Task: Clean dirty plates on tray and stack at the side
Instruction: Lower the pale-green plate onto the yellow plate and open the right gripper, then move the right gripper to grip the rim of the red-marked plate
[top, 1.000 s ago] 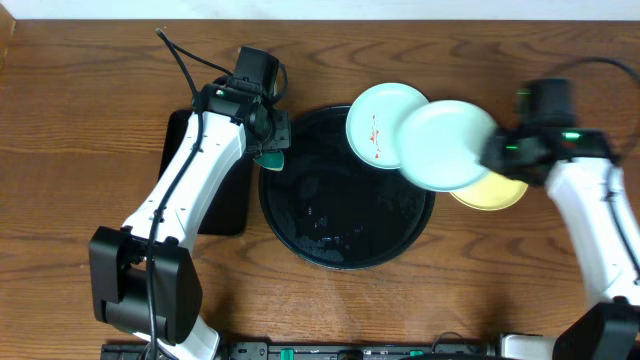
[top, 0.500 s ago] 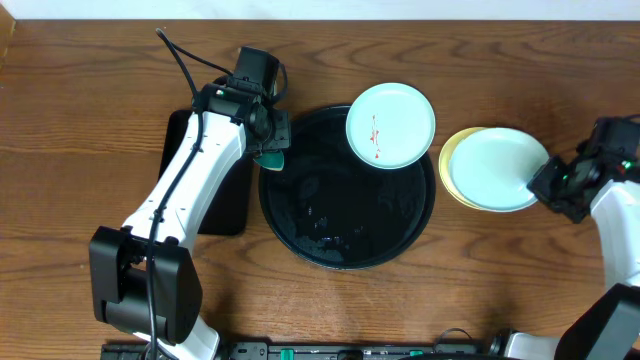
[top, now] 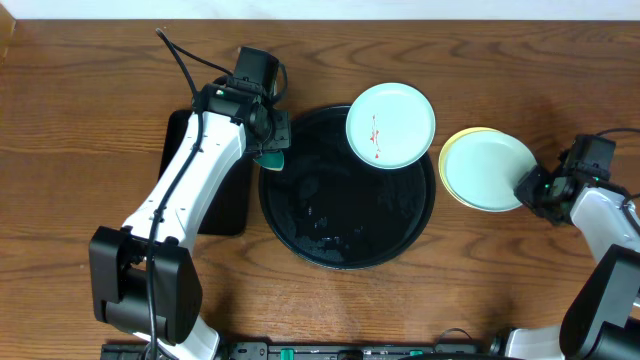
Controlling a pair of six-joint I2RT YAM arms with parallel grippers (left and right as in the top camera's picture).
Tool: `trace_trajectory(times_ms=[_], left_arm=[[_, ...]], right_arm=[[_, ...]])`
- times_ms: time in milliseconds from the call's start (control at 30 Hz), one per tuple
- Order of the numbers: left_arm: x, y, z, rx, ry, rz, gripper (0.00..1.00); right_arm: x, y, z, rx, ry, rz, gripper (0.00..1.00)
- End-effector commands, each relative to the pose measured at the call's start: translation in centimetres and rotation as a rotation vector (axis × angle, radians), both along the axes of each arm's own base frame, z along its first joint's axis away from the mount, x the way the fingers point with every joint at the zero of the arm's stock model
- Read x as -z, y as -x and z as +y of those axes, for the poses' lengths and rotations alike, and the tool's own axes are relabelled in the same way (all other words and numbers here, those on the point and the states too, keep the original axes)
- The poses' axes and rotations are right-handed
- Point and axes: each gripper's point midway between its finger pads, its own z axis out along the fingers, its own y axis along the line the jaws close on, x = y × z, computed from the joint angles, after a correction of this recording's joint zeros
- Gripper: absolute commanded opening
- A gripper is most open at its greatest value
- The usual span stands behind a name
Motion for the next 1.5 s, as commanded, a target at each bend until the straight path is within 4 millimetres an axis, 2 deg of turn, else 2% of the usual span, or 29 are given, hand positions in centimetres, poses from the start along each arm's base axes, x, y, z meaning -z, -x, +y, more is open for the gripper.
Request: trace_trajectory(times_ms=[0, 67, 133, 167, 367, 500, 667, 800, 933, 1100, 1300, 1467], left_arm=[[-0.3, -0.3, 0.2, -0.005, 0.0, -0.009, 0.08], [-0.3, -0.3, 0.2, -0.005, 0.0, -0.009, 0.08], [-0.3, -0.3, 0.2, -0.005, 0.0, -0.009, 0.08], [-0.3, -0.3, 0.2, -0.005, 0.0, -0.009, 0.08], [-0.3, -0.3, 0.2, -0.005, 0.0, -0.009, 0.08], [-0.3, -0.3, 0.2, -0.005, 0.0, -0.009, 0.08], [-0.3, -0.3, 0.2, -0.005, 0.0, -0.009, 0.08], [-0.3, -0.3, 0.2, -0.005, 0.0, -0.01, 0.08], [-0.2, -0.3, 0.2, -0.005, -0.001, -0.008, 0.08], [0.0, -0.4, 0.1, -0.005, -0.001, -0.004, 0.08], [0.1, -0.3, 0.2, -0.005, -0.002, 0.001, 0.08], [0.3, -0.3, 0.2, -0.005, -0.004, 0.004, 0.08]], right_arm=[[-0.9, -1.8, 2.8, -0.079, -0.091, -0.072, 0.15], [-1.7, -2.7, 3.2, -0.1, -0.086, -0.092, 0.19], [-2.6, -3.3, 3.4, -0.11, -0.08, -0.099, 0.34], [-3.1, -3.6, 3.4, -0.112, -0.075, -0.101, 0.35], [-7.3, -5.5, 3.3, -0.128, -0.069, -0.121, 0.38], [-9.7, -7.1, 4.8, -0.215, -0.044, -0.167, 0.4], [-9.9, -7.9, 6.6, -0.265, 0.012, -0.172, 0.43], [-10.3, -9.4, 9.8, -0.382, 0.033, -0.233, 0.38], [-9.7, -11.2, 13.0, -0.497, 0.053, -0.264, 0.38], [-7.7, -14.2, 15.9, -0.659, 0.092, -0.202, 0.41], [-4.5, -17.1, 16.6, -0.723, 0.175, -0.104, 0.4], [-2.6, -17.4, 17.2, -0.738, 0.148, -0.09, 0.36]])
